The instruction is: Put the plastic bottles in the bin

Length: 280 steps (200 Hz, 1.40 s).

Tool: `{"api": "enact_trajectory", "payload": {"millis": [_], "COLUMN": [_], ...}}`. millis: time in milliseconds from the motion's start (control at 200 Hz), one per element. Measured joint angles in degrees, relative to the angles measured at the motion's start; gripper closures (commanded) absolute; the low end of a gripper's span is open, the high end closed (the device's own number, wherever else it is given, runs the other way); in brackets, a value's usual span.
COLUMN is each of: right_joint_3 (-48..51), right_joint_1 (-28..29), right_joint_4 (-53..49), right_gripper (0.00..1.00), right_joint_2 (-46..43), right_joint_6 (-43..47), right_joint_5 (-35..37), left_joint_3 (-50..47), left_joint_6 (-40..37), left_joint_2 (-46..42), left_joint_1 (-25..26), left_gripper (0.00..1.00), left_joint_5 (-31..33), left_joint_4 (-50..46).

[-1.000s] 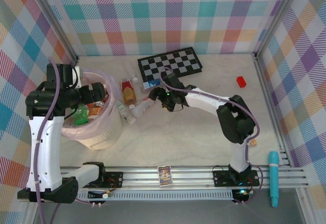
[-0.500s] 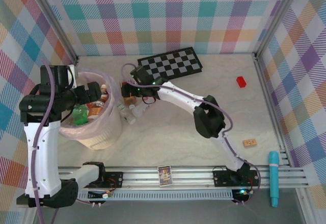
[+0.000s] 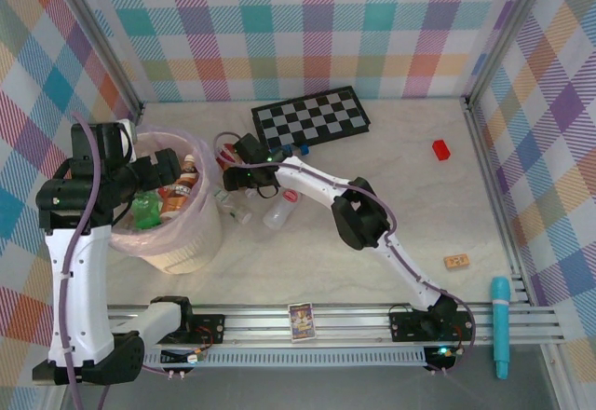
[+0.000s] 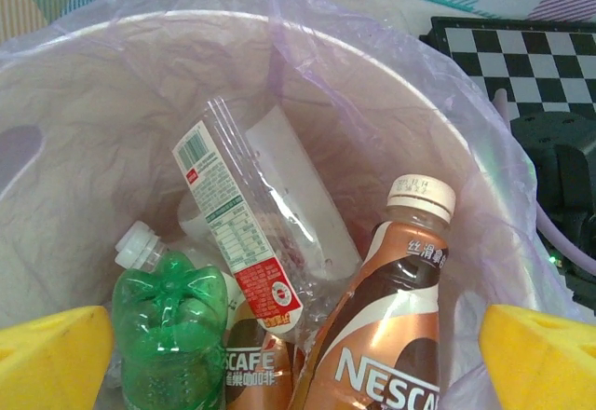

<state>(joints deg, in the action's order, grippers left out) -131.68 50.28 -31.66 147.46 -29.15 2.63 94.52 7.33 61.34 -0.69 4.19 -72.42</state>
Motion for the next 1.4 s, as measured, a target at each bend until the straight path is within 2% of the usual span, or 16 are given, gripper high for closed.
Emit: {"api": "enact_trajectory", "payload": {"millis": [365, 640, 775, 850, 995, 1205, 1400], "right_joint_3": [0.02, 2.75, 5.73, 8.92, 19.87, 36.76, 44.3], "right_joint_1": [-0.9, -2.69, -3.58, -4.7, -7.48, -12.87, -12.41], "right_joint_4": [-1.46, -2.49, -2.12, -1.51, 1.31, 5.51, 9.07], "right_gripper": [0.37, 0.41, 0.43, 0.43, 0.43, 0.42, 0.42], "right_joint_2": [-0.44, -8.66, -15.85, -20.61, -31.54, -48.02, -60.54], "right_joint_6": [-0.13, 1.4, 3.89, 5.03, 7.26, 11.93, 13.81], "right_joint_5": [-0.11, -2.67, -4.7, -6.25, -11.32, -18.43, -23.47], "left_joint_3": [-1.51, -1.73, -2.23, -3.37, -7.63, -9.27, -7.61], "left_joint_6": [1.42, 3.15, 6.27, 9.31, 17.09, 26.32, 30.29], "left_joint_2": [0.2, 0.02, -0.66, -1.36, -2.97, -2.89, 0.48], "left_joint_1": [-0.22, -0.22, -0.22, -0.22, 0.87, 5.53, 12.66], "left_gripper": [0.0, 0.01, 0.04, 0.0, 0.0, 0.0, 0.0], "left_joint_5": [-6.23, -10.58, -16.17, -21.31, -26.95, -29.24, -26.32], "left_joint_4": [2.73, 4.5, 7.3, 10.6, 18.93, 29.4, 33.68]}}
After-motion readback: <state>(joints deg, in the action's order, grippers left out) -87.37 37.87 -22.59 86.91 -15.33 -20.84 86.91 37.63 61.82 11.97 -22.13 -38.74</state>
